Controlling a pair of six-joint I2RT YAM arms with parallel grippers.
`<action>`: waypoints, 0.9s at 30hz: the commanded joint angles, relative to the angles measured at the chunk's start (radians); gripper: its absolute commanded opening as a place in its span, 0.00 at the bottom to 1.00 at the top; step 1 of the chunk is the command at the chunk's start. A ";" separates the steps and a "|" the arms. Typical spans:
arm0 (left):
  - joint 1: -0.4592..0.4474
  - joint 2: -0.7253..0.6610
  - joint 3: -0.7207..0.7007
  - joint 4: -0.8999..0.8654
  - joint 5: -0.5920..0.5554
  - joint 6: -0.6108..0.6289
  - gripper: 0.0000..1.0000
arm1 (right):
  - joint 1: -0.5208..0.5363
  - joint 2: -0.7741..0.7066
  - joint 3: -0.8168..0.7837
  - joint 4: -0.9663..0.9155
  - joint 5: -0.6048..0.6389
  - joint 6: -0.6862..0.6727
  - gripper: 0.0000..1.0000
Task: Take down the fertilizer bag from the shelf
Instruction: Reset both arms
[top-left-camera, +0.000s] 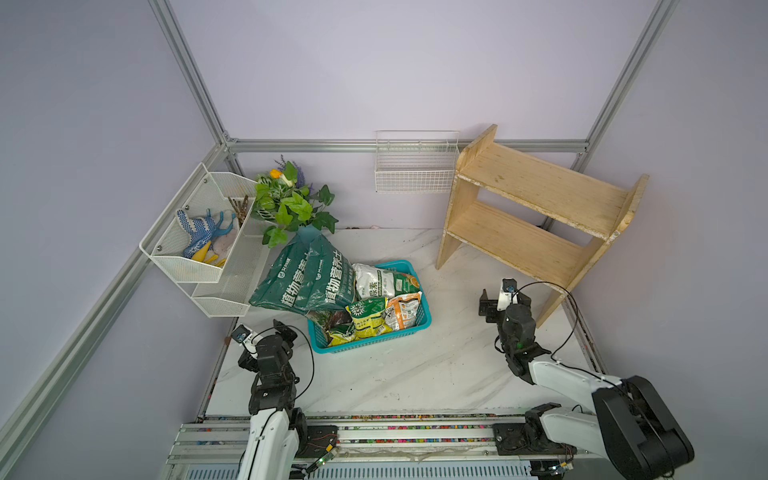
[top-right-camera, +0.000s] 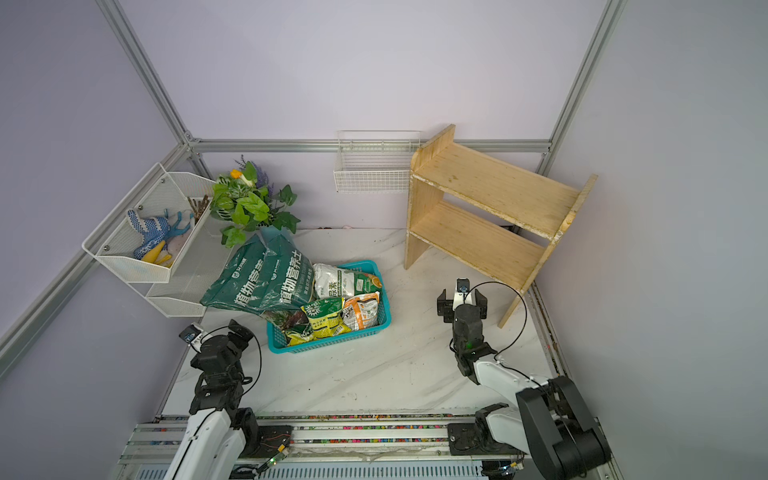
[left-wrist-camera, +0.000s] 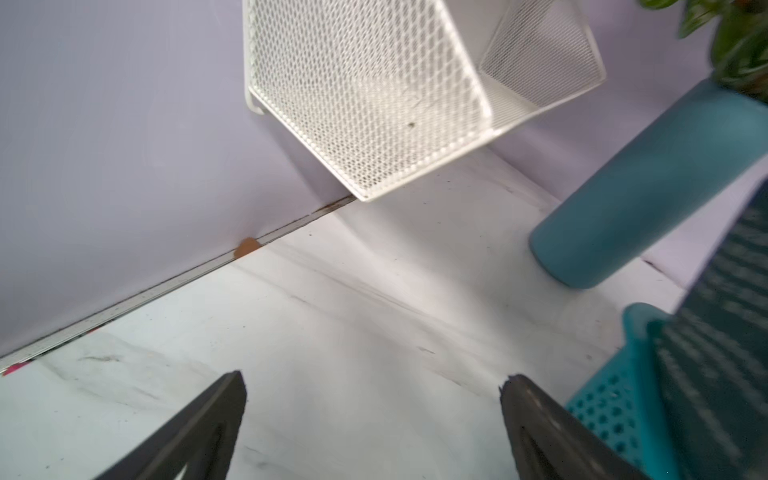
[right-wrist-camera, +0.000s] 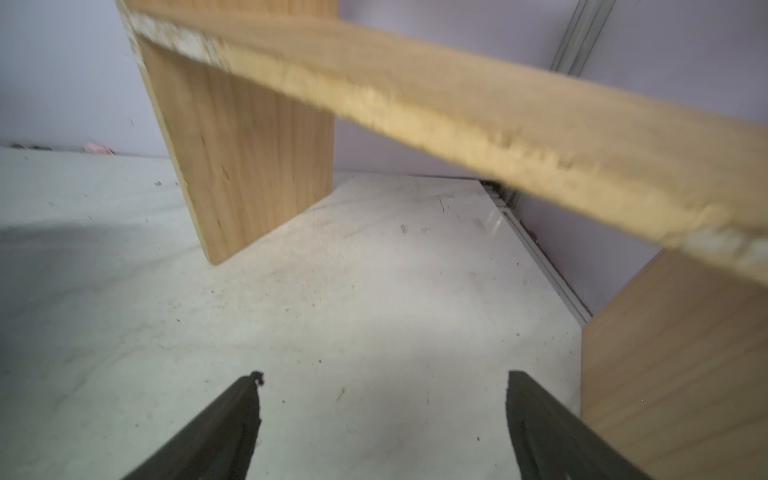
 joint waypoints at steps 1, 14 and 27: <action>0.026 0.257 0.009 0.318 -0.009 0.080 1.00 | -0.032 0.033 0.005 0.157 -0.070 0.000 0.97; -0.075 0.689 0.219 0.563 0.270 0.335 1.00 | -0.200 0.270 0.009 0.416 -0.228 0.090 0.99; -0.116 0.821 0.241 0.631 0.430 0.453 1.00 | -0.199 0.273 0.000 0.438 -0.235 0.084 1.00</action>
